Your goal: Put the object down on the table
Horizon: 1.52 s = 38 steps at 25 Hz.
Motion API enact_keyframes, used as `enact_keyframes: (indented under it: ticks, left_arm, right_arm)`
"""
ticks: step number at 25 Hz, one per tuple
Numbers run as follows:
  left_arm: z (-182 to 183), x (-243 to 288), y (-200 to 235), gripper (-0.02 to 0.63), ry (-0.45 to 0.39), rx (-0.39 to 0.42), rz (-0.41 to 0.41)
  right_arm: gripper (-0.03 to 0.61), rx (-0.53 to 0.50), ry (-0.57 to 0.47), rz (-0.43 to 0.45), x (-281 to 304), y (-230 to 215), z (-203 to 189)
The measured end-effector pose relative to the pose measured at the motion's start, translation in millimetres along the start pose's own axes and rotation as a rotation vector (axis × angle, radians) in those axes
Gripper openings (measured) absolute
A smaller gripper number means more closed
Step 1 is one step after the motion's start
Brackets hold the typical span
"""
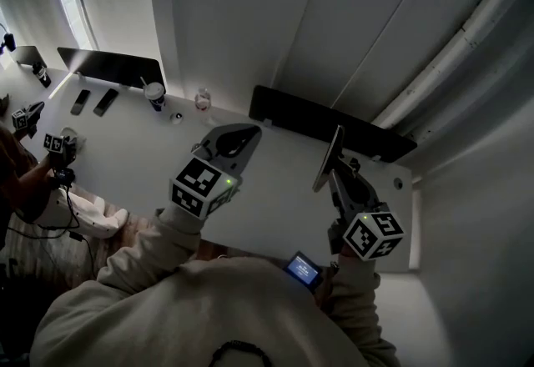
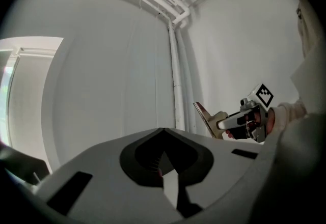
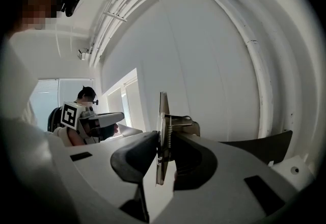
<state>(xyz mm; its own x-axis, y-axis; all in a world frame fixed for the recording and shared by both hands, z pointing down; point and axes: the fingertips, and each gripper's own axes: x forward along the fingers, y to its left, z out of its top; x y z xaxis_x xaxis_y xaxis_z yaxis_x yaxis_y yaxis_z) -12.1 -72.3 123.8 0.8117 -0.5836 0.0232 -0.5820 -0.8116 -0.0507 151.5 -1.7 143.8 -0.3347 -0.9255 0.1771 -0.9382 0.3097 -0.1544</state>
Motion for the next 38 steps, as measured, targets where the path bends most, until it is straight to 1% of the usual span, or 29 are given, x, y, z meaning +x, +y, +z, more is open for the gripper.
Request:
enact_keyframes:
  ticks: [5,10,18,23,29,36,38]
  left_arm:
    - [-11.6,0.6,4.7,-0.005,0.034,-0.023,0.006]
    - [-28.4,6.4,3.2,-0.005,0.066,-0.031,0.004]
    - [-62.7,16.1,0.4,-0.005,0.116,-0.099,-0.011]
    - [-83.4,22.8,7.7,-0.005,0.150,-0.127,-0.004]
    - [-103.8,21.3,10.7,-0.005,0.170,-0.160,-0.004]
    - [-126.9,21.6,15.7,-0.005,0.214,-0.160,0.007]
    - [-133.0,20.0,18.1,-0.005,0.223,-0.183,0.007]
  right_arm:
    - [0.101,0.009,0.027,0.021,6.6,1.7,-7.4]
    - [0.102,0.030,0.083,0.048,14.3,1.8,-24.0]
    - [0.102,0.061,0.136,0.049,26.2,-9.2,-45.8]
    - [0.103,0.088,0.168,0.043,35.8,-19.6,-63.0]
    - [0.103,0.112,0.204,0.035,41.7,-23.1,-83.4]
    - [0.103,0.138,0.238,0.031,48.8,-29.5,-101.1]
    - [0.103,0.140,0.249,0.027,52.0,-30.2,-105.5]
